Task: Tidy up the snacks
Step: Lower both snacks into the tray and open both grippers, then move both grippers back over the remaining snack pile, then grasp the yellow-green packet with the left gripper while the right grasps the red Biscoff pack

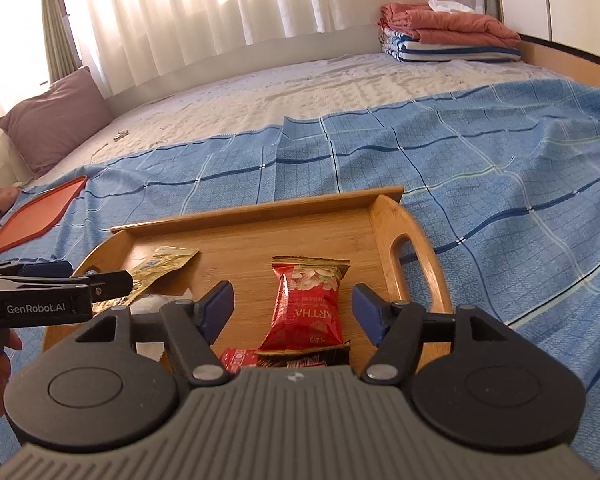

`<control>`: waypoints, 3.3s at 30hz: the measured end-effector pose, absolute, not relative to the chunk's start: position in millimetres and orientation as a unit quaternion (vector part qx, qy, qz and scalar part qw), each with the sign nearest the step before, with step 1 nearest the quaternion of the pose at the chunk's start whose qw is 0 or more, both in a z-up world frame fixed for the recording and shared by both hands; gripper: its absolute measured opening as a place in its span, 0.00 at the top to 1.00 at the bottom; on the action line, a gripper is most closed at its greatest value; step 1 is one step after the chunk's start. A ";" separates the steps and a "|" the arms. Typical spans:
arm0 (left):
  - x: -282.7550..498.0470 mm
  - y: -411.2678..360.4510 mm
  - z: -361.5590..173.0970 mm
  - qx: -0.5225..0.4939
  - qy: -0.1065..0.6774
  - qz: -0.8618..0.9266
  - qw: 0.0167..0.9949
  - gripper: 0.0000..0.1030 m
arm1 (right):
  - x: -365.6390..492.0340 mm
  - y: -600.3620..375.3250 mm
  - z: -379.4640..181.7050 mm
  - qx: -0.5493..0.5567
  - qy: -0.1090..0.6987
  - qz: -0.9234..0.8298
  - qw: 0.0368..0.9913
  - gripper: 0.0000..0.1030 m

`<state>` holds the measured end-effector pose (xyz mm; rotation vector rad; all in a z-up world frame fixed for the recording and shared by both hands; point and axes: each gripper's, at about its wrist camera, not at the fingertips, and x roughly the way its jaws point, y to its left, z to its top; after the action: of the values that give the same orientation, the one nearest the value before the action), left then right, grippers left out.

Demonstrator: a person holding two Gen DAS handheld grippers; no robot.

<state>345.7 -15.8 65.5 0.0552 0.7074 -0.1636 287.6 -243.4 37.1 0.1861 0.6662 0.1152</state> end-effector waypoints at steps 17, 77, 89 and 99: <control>196.8 -7.1 140.3 0.027 0.287 -0.108 0.951 0.05 | 177.4 -222.4 108.5 0.023 0.277 0.105 0.955 0.19; 36.6 -2.0 66.4 -0.020 0.316 -0.147 0.937 0.32 | 33.9 -247.9 55.6 -0.014 0.256 0.090 0.962 0.17; 78.0 -22.9 21.9 -0.022 0.353 -0.142 0.924 0.37 | 59.6 -244.7 32.5 0.025 0.294 0.109 0.949 0.30; 99.5 -33.4 7.2 -0.027 0.364 -0.147 0.919 0.37 | 66.1 -248.8 22.3 0.039 0.298 0.112 0.947 0.37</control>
<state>99.5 -33.4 7.2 -0.0554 0.7489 -0.3018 66.1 -248.8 22.3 0.0802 0.6062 0.2275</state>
